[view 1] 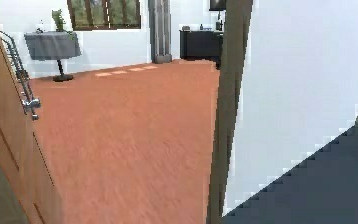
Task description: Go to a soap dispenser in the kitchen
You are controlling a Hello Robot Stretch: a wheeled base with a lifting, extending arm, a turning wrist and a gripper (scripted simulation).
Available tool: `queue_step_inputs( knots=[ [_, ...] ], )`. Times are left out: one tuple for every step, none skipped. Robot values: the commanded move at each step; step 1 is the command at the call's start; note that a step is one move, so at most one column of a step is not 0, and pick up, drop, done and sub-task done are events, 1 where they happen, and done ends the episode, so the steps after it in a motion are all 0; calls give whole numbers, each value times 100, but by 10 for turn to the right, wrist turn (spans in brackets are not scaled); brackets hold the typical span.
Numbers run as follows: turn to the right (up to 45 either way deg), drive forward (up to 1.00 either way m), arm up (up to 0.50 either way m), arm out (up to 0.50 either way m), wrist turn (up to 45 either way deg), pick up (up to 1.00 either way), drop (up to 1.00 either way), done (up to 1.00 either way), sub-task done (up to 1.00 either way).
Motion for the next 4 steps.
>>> queue_step_inputs(
  knots=[
    [150,0,0,0,0,0,0,0,0],
    [0,15,0,0,0,0,0,0,0],
    [-240,0,0,0,0,0,0,0,0],
    [0,80,0,0,0,0,0,0,0]
  ],
)
